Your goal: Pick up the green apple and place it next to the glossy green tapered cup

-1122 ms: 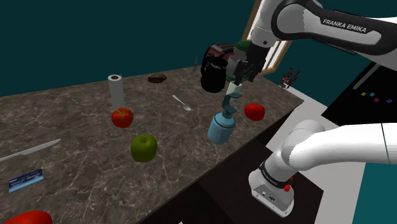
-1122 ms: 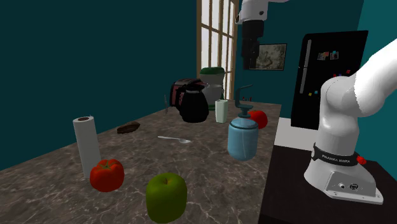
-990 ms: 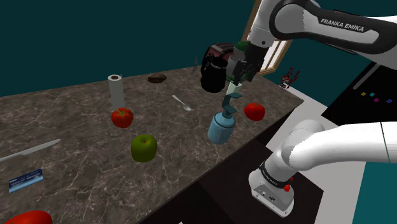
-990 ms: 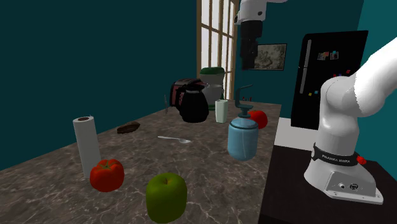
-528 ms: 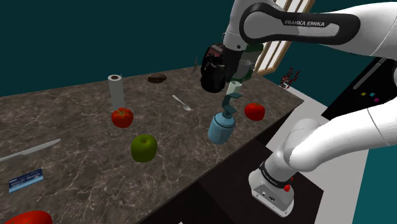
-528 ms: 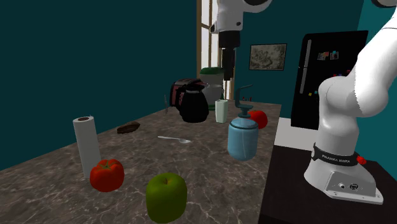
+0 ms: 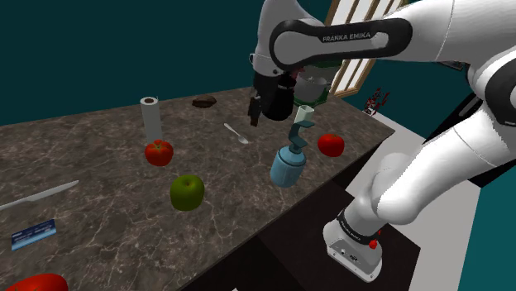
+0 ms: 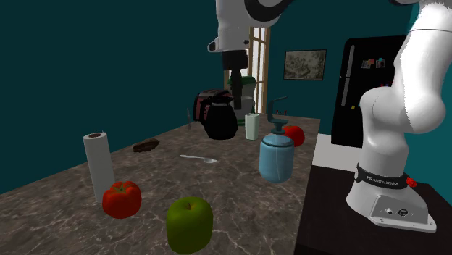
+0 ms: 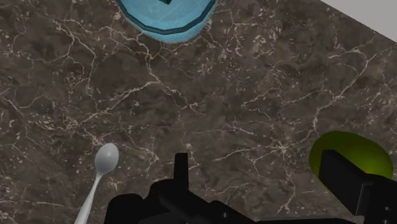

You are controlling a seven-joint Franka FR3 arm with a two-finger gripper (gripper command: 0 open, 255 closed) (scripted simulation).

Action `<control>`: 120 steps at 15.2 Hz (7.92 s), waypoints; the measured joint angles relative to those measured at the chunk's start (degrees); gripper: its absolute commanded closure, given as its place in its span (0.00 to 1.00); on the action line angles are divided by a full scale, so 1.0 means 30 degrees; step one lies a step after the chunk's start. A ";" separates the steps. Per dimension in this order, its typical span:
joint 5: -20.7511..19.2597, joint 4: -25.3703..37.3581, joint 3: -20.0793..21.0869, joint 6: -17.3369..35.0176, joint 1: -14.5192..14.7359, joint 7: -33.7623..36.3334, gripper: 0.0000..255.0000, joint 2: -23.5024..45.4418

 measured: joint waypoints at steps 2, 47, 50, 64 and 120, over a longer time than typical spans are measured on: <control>-0.0029 0.0722 0.0313 0.0324 0.0375 -0.0580 0.00 0.1211; -0.2402 0.6708 0.3875 0.3462 0.4464 -0.4663 1.00 1.2233; -0.2283 0.6964 0.3923 0.2899 0.4433 -0.4743 1.00 1.1906; -0.1772 0.8663 0.4100 -0.0164 0.4324 -0.5094 1.00 1.0472; -0.2568 0.3244 -0.3084 -0.3387 -0.2377 -1.8977 1.00 0.0774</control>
